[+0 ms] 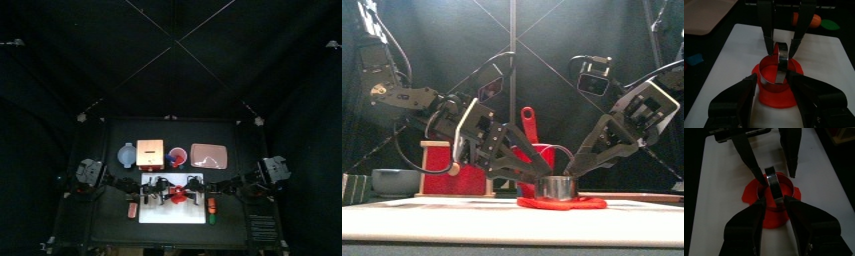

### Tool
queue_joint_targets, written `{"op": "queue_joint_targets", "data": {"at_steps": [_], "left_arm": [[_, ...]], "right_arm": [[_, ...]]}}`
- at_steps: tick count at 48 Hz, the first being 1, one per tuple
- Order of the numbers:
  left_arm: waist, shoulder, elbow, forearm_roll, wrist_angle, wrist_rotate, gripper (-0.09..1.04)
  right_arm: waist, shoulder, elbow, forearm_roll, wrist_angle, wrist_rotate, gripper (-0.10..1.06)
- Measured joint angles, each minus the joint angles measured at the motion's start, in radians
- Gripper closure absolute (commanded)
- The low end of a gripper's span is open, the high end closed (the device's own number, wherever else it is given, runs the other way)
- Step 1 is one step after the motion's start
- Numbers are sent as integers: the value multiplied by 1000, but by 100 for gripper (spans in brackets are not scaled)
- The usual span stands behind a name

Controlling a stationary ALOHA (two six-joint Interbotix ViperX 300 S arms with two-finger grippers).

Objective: Get the cutter from the drawer then cut the dough then place the extra dough in the bowl
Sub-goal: Cut the dough

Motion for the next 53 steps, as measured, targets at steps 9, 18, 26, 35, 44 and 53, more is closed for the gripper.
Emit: {"op": "queue_joint_targets", "data": {"at_steps": [9, 18, 26, 35, 44, 53], "left_arm": [[2, -9, 3, 15, -5, 14, 8], [0, -35, 14, 21, 0, 55, 8], [-9, -72, 29, 23, 0, 67, 8], [-8, -83, 54, 18, 2, 67, 10], [-8, -77, 55, 12, 8, 67, 15], [-8, -51, 48, 5, 8, 67, 22]], "right_arm": [[-3, -5, 2, -11, 5, 0, 22], [-6, -9, 0, -20, 8, 0, 22], [-23, -23, 0, -38, 9, 0, 22], [-40, -48, 0, -71, 9, 0, 22], [-58, -49, -21, -121, 25, 0, 23], [-67, -48, -46, -129, 75, 0, 24]]}}
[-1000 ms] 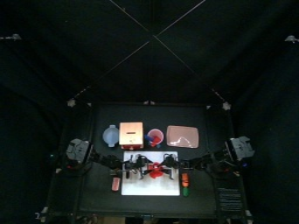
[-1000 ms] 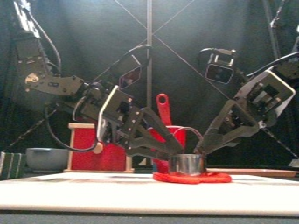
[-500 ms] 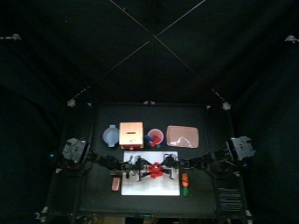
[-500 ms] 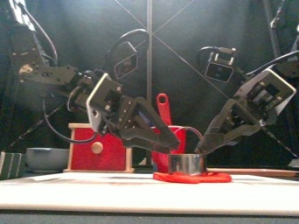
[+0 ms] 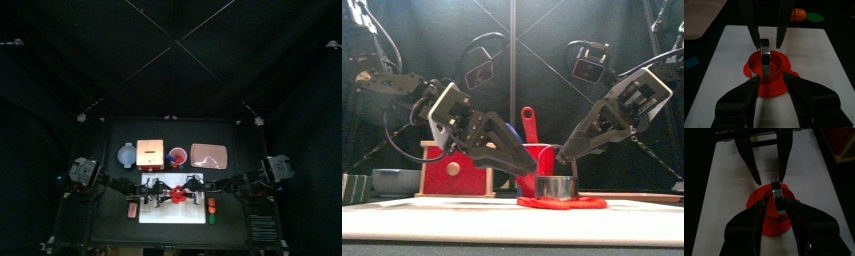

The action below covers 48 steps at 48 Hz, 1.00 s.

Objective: Get the cutter from the drawer then cut the dough then place the extra dough in the bowl
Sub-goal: Cut the dough

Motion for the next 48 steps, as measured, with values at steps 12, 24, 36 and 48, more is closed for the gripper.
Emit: {"op": "queue_joint_targets", "data": {"at_steps": [12, 24, 36, 48], "left_arm": [[-2, 35, -28, -5, 60, -2, 25], [0, 35, -31, -12, 74, -2, 27], [2, 34, -34, -14, 91, -2, 27], [2, 35, -34, -14, 103, -2, 27]], "right_arm": [[-6, 8, -8, 0, 5, 0, 26], [-8, 29, -17, -6, 3, 2, 33], [-11, 35, -18, -14, 11, -2, 41], [-18, 23, -18, -12, 14, 0, 41]]}}
